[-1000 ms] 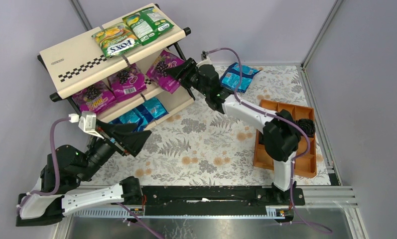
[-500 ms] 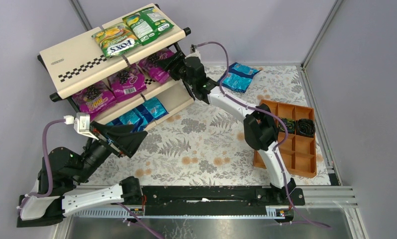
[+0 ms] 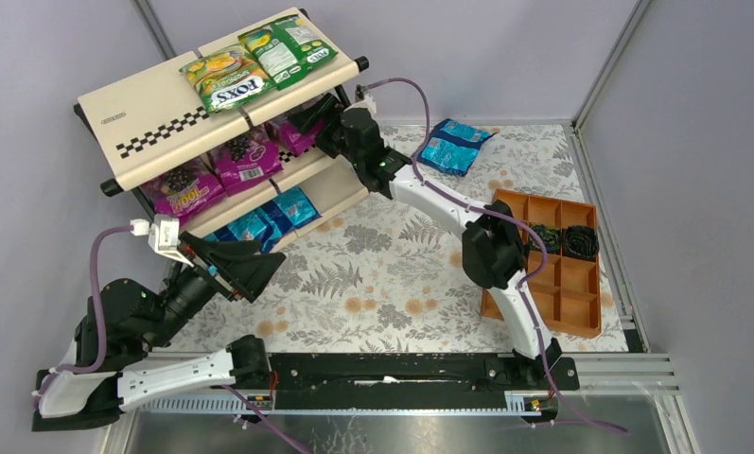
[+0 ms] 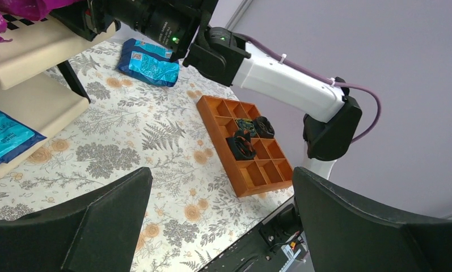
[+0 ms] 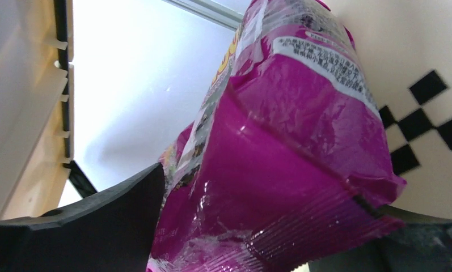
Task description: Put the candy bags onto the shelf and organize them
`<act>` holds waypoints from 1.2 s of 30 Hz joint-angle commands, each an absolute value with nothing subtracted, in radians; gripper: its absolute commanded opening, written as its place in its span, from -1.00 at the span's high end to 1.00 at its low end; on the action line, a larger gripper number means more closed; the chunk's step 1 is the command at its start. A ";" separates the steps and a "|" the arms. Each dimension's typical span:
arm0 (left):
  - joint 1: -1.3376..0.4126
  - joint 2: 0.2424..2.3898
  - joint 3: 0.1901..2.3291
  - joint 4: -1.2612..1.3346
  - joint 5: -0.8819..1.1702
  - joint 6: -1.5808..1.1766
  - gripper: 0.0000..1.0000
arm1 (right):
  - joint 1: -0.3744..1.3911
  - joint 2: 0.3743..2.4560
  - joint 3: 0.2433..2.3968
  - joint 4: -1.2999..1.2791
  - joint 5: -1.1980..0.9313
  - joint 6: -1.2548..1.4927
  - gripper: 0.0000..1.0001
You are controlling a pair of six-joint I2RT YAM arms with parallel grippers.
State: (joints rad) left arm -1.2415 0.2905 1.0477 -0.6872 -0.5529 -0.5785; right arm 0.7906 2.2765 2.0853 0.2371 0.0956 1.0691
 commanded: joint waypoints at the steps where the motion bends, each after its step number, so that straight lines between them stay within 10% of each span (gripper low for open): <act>1: -1.243 0.335 1.049 -0.665 -0.526 -0.581 -0.97 | 0.795 2.162 2.074 0.117 0.174 0.976 -0.80; 24: -1.243 0.417 1.060 -0.648 -0.529 -0.574 -0.97 | 0.787 1.877 1.754 0.100 0.091 0.899 -0.97; 36: -1.242 0.432 1.048 -0.627 -0.517 -0.574 -0.97 | 0.787 1.929 1.787 0.154 0.047 0.882 -0.29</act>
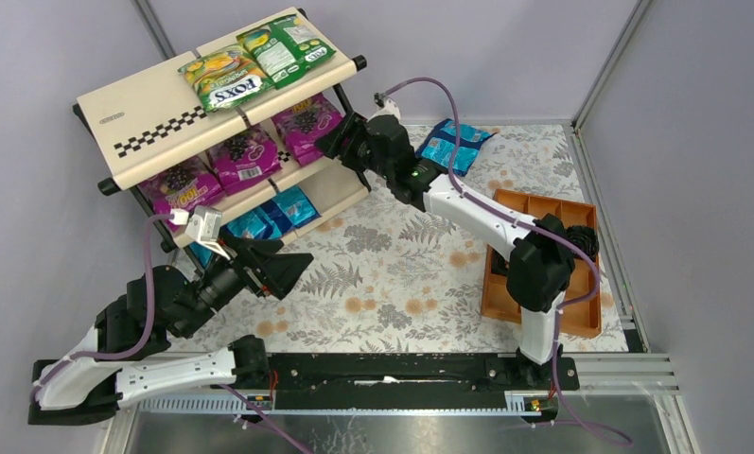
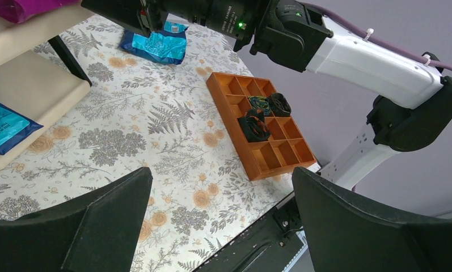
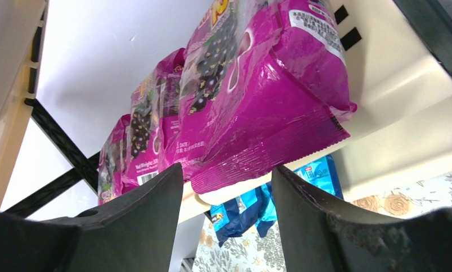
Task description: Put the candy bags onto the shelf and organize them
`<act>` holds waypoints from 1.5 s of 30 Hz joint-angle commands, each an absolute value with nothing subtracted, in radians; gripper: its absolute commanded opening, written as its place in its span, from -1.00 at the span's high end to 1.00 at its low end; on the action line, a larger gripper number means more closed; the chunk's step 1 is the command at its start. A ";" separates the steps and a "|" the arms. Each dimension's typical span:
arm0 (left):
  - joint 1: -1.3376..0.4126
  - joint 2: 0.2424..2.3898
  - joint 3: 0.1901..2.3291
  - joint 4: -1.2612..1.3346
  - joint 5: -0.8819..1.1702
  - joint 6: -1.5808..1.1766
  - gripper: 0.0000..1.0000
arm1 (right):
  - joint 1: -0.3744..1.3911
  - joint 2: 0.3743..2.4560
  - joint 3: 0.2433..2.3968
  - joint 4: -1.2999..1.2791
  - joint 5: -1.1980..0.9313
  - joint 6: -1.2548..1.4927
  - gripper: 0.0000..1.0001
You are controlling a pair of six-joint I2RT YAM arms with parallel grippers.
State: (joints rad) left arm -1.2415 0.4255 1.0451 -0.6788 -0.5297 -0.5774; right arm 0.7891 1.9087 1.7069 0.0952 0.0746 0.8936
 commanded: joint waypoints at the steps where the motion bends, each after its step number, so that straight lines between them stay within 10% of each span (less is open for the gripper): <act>1: -1.243 0.432 1.047 -0.627 -0.517 -0.575 -0.97 | 0.788 1.941 1.799 0.153 0.043 0.885 -0.29; 16: -1.243 0.429 1.048 -0.628 -0.507 -0.578 -0.97 | 0.788 2.039 1.956 0.115 -0.027 0.880 -0.28; 27: -1.243 0.448 1.038 -0.623 -0.508 -0.581 -0.97 | 0.788 1.552 1.384 0.142 0.058 0.568 -0.98; 36: -1.243 0.504 0.984 -0.514 -0.471 -0.563 -0.97 | 0.731 1.318 1.003 -0.060 0.416 0.356 -1.00; 45: -1.243 0.603 0.987 -0.454 -0.454 -0.579 -0.97 | 0.508 1.404 1.067 -0.107 0.337 0.410 -1.00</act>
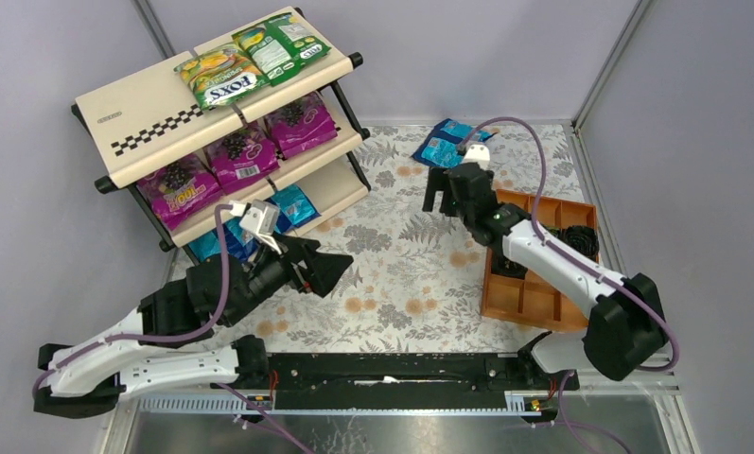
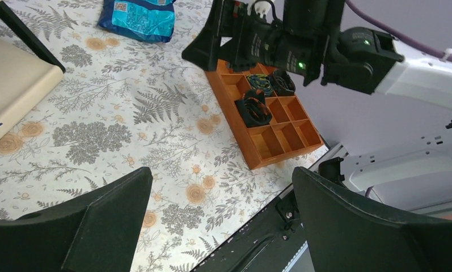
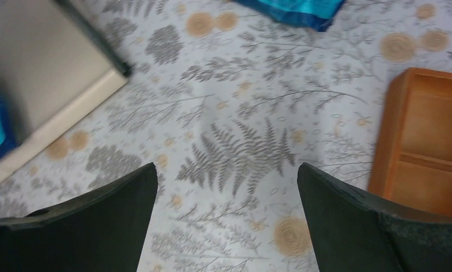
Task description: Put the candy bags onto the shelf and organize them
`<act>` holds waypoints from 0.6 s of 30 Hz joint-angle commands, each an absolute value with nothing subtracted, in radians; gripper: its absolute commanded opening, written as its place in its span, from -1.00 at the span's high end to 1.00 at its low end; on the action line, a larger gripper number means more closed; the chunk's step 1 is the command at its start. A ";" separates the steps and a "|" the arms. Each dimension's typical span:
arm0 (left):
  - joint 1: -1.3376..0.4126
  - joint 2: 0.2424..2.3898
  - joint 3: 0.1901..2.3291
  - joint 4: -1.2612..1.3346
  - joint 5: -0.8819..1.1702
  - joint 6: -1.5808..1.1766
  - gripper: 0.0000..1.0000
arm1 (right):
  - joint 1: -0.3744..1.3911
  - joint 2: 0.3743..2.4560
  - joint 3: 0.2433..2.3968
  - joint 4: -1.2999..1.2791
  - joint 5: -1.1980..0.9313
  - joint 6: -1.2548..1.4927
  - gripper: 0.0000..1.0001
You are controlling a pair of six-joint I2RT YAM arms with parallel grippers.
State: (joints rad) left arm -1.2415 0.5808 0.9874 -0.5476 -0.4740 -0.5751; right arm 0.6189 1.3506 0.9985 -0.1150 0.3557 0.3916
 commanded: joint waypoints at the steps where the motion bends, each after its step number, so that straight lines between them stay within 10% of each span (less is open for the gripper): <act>1: -1.243 0.611 0.983 -0.445 -0.451 -0.583 -0.97 | 0.473 1.450 1.090 -0.105 0.295 0.423 -1.00; 18: -1.243 0.640 0.995 -0.465 -0.433 -0.638 -0.97 | 0.098 2.182 1.705 -0.289 -0.161 0.549 -1.00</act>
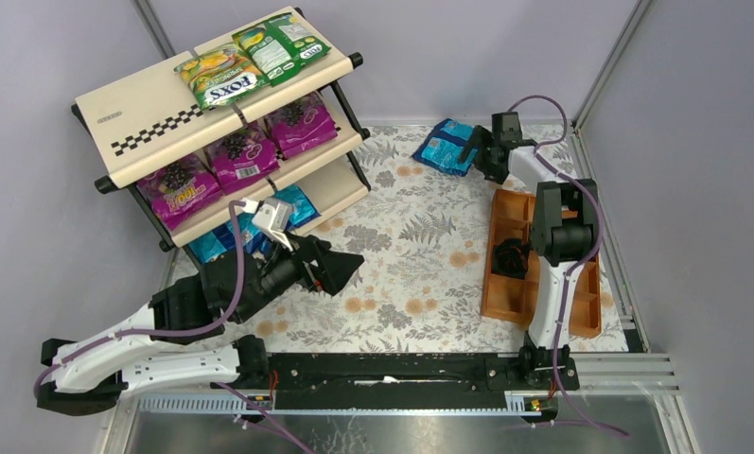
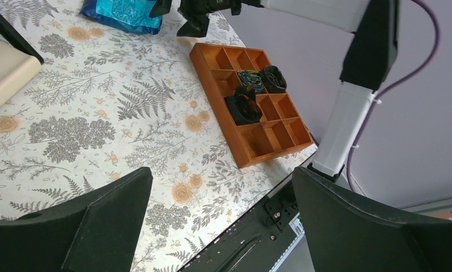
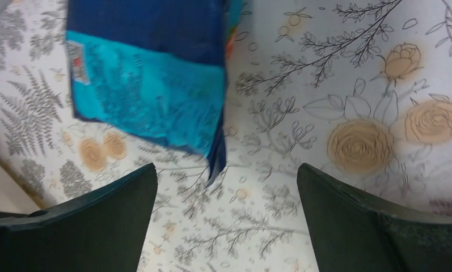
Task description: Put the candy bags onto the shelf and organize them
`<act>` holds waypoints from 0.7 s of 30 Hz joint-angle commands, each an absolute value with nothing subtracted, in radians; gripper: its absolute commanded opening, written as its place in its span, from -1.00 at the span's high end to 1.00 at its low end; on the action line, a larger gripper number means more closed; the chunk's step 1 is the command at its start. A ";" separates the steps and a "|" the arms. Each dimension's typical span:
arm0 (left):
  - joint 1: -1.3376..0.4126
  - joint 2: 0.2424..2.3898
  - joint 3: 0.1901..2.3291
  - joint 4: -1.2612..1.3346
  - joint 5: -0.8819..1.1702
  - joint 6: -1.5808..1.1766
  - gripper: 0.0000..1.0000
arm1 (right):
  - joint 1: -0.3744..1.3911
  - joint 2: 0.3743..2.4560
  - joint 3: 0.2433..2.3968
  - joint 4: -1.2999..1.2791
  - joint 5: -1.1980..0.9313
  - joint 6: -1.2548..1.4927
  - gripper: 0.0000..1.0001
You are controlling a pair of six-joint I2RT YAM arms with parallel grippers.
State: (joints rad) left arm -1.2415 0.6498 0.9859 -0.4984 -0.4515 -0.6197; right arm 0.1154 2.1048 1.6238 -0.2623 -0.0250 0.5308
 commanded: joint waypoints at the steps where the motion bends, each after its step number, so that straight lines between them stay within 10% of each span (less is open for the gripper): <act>1: -1.243 0.638 0.995 -0.469 -0.435 -0.638 -0.97 | 0.093 2.196 1.702 -0.266 -0.174 0.549 -1.00; 6: -1.243 0.624 0.999 -0.483 -0.444 -0.632 -0.97 | 0.090 2.243 1.709 -0.189 -0.231 0.560 -0.97; 21: -1.243 0.648 0.996 -0.486 -0.451 -0.630 -0.98 | 0.090 2.160 1.564 -0.065 -0.266 0.526 0.32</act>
State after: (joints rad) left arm -1.2415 0.6319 0.9859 -0.5083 -0.4492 -0.6292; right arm 0.0841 2.2383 1.5993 -0.1055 -0.2295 0.5552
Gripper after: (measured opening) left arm 0.987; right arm 0.391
